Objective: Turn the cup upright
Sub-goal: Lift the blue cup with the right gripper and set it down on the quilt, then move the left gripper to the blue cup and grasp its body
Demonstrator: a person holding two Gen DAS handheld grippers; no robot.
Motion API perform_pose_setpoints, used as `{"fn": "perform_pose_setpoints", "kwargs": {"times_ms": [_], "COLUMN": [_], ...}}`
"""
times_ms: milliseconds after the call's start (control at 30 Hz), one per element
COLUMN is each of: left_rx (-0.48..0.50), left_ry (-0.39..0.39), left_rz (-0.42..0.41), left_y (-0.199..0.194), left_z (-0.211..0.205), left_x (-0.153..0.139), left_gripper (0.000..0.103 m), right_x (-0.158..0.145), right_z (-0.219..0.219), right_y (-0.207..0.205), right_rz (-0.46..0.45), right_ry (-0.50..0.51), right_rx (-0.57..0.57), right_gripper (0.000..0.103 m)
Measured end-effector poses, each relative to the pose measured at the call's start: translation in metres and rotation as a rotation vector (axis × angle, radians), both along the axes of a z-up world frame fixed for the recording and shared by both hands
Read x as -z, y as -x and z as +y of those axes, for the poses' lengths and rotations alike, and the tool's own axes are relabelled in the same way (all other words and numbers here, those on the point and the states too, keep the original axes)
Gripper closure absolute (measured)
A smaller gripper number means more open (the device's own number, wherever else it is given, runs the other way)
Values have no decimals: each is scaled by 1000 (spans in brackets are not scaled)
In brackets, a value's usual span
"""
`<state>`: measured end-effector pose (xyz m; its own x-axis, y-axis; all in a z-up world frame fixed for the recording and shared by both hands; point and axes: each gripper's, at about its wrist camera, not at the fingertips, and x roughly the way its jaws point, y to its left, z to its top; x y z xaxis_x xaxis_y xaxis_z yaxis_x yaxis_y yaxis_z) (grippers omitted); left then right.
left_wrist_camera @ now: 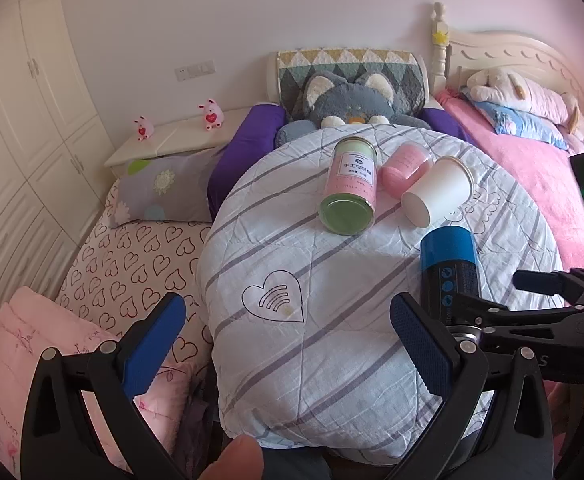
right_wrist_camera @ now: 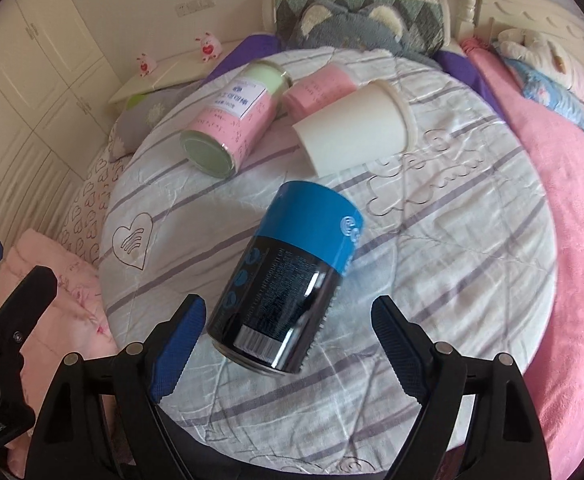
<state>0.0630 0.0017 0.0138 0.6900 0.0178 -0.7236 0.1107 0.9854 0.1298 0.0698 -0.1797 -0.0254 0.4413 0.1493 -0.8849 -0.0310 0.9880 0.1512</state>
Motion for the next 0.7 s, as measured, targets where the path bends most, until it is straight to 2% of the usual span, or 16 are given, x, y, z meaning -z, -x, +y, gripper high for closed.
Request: {"fn": "perform_pose_setpoints", "kwargs": {"times_ms": [300, 700], "left_rx": [42, 119], "left_ry": [-31, -38], "left_rz": [-5, 30], "left_y": [19, 29], "left_z": [-30, -63], "left_x": [7, 26], "left_gripper": [0, 0], "right_x": [-25, -23], "right_z": [-25, -54], "right_y": [50, 99], "right_rz": [-128, -187], "right_ry": [47, 41], "right_rx": [94, 169], "right_gripper": [17, 17]}}
